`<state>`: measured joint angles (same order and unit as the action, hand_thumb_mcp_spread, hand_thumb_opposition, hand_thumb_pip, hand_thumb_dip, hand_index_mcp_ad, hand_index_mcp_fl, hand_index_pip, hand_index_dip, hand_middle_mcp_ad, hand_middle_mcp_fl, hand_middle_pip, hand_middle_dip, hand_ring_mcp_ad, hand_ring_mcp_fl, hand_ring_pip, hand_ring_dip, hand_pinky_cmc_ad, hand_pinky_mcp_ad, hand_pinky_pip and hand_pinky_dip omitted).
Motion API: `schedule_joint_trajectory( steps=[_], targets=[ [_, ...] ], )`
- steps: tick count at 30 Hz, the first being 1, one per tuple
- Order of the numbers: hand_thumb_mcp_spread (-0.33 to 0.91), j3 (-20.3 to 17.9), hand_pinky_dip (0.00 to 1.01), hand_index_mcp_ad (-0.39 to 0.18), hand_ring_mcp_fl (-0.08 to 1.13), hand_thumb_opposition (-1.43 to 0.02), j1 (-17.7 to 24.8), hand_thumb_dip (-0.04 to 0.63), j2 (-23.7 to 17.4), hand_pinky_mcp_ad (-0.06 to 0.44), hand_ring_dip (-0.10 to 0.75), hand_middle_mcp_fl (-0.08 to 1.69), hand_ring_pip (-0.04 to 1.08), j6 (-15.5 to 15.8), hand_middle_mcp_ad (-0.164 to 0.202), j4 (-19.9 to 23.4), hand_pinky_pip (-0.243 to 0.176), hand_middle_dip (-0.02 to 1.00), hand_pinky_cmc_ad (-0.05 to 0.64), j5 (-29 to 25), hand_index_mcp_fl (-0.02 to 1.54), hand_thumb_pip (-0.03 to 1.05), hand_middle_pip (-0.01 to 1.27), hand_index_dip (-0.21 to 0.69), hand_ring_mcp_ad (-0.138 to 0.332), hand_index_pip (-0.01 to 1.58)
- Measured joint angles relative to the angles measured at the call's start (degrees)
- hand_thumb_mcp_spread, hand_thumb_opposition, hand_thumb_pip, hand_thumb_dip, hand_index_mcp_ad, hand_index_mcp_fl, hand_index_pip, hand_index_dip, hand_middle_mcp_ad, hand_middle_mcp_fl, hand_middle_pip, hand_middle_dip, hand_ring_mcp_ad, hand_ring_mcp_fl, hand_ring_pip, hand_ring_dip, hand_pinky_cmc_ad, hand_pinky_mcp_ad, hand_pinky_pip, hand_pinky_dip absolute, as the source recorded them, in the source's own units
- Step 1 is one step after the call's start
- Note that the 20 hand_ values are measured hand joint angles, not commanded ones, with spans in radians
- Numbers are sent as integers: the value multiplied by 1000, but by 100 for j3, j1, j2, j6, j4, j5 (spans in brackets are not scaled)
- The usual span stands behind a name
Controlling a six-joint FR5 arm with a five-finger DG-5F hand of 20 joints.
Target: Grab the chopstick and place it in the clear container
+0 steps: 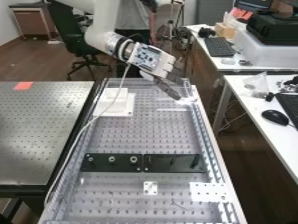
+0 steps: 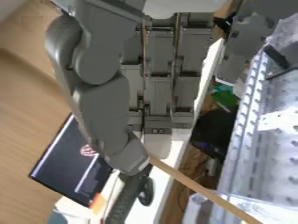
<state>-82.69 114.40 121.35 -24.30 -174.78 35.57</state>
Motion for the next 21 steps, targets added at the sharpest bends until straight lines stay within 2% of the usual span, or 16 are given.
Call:
schedule_joint_trajectory(
  steps=[8, 13, 21],
  targets=[
    [703, 456, 178, -2, 892, -1052, -67, 346, 286, 298, 501, 1056, 87, -54, 5, -735, 105, 700, 354, 233, 826, 490, 550, 140, -40, 1049],
    [702, 765, 178, -2, 895, -1052, -119, 346, 438, 298, 499, 1056, 87, 20, 5, -1241, 103, 693, 354, 471, 829, 490, 552, 140, -40, 1049],
    [688, 976, 178, -2, 913, -1052, -168, 346, 528, 298, 504, 1066, 87, -67, 5, -1885, 106, 695, 354, 702, 827, 494, 552, 140, -37, 1042]
  ],
)
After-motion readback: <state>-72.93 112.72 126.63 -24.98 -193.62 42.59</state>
